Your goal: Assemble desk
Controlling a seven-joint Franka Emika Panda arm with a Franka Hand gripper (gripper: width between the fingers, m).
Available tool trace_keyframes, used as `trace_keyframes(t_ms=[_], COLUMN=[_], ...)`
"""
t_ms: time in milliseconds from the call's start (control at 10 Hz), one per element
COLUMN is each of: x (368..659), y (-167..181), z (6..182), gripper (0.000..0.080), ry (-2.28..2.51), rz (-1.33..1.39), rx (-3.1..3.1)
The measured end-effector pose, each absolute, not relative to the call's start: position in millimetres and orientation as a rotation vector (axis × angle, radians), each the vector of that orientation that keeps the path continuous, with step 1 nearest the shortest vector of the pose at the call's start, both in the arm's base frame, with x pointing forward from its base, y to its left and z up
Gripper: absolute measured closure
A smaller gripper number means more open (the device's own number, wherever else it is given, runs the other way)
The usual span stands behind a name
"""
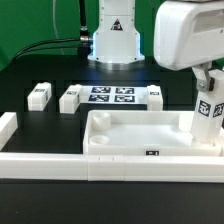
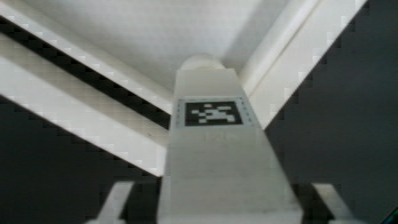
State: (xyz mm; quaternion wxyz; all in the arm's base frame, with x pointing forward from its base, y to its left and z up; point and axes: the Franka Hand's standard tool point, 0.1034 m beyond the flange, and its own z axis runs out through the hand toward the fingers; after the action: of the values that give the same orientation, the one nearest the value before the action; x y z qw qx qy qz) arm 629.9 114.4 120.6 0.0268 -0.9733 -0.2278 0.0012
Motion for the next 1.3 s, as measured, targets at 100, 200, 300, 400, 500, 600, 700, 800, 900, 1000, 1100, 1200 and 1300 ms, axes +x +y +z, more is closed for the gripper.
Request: trace_keyframes(t_ms=[100, 200, 300, 400, 500, 600, 700, 800, 900, 1000, 1100, 1200, 1300], x=[630, 630, 628, 628, 627, 628, 628, 628, 628, 627, 622, 616, 613], y=[114, 115, 116, 115, 115, 114, 114, 113, 112, 110, 109, 115, 119], z=[120.4, 120.1, 119.7, 119.6, 119.5, 119.6, 119.6, 119.5, 119.5, 119.1, 118.2, 117.2, 116.7], gripper=[0.0508, 0.0508, 0.0508, 0.0508, 0.0508, 0.0508, 0.0508, 0.0508, 0.0508, 0.0508, 0.0508, 0.0508, 0.0508], ry=[-0.531, -0.297, -0.093, 0.089, 0.177, 0.265, 0.329, 0.464, 0.511, 0.755, 1.009, 1.260, 1.417], rz=[0.007, -0.004, -0.010, -0.024, -0.035, -0.033, -0.032, -0.028, -0.025, -0.028, -0.019, 0.013, 0.030], rx=[-3.041, -3.070, -3.085, -3.089, -3.091, -3.082, -3.075, -3.056, -3.045, -2.978, -2.885, -2.775, -2.680])
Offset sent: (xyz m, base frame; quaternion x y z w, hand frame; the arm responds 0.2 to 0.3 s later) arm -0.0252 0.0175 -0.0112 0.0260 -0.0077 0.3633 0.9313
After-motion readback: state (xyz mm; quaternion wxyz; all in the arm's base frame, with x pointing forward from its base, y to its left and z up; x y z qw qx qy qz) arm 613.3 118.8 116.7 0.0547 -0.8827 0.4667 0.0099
